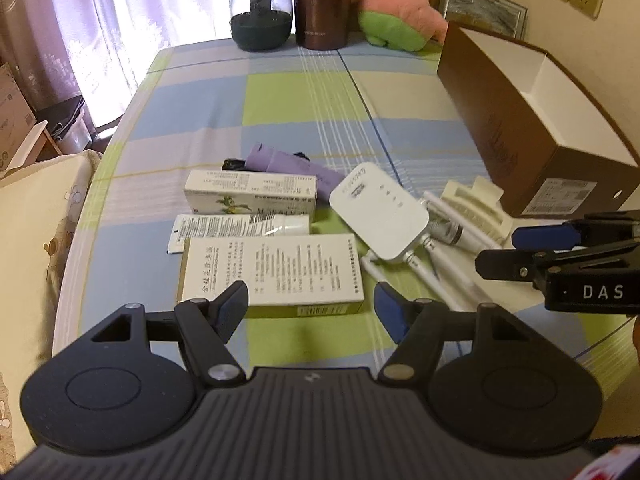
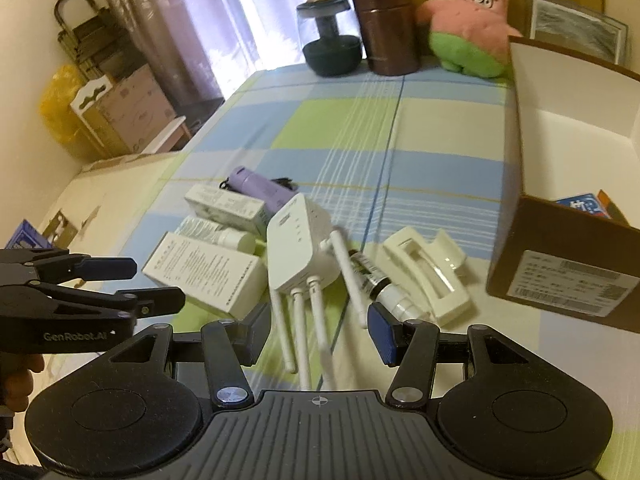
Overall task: Organize rigid objects
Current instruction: 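Move both tools back toward the remaining items on the table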
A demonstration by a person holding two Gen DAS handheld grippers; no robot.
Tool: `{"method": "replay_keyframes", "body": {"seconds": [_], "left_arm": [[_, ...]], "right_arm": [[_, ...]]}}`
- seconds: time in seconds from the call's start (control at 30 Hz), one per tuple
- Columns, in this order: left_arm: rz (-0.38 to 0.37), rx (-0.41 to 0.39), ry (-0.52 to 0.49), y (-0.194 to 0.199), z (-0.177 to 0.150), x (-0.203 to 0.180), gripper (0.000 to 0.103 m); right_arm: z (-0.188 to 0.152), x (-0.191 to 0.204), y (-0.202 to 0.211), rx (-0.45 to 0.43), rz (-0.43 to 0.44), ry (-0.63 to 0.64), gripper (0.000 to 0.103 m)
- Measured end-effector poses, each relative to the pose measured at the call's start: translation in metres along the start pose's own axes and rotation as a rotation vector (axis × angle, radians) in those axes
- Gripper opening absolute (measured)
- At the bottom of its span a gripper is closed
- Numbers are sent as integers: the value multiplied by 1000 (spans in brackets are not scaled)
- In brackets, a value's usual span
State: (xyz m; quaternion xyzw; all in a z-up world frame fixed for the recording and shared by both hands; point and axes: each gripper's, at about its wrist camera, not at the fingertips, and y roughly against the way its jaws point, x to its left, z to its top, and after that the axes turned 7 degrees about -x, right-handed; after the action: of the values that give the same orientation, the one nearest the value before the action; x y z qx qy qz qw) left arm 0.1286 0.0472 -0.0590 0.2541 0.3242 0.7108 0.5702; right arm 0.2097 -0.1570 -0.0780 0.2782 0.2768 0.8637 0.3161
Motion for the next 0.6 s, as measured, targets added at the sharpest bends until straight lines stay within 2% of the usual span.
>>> {"method": "replay_keyframes", "body": {"seconds": [0.23,0.47,0.6], "left_arm": [[16,-4,-78,-20,-5,-17,66],[74,-25,-222,-43,-12,-38,66],[94,-14,-225,-51,-17,-36,66]], "right_arm": [[-2,-3,-7,10,-11,4,51],[1,-14,-7,4,-30,-17,51],[2,-18,-8,11,-27,-17,51]]}}
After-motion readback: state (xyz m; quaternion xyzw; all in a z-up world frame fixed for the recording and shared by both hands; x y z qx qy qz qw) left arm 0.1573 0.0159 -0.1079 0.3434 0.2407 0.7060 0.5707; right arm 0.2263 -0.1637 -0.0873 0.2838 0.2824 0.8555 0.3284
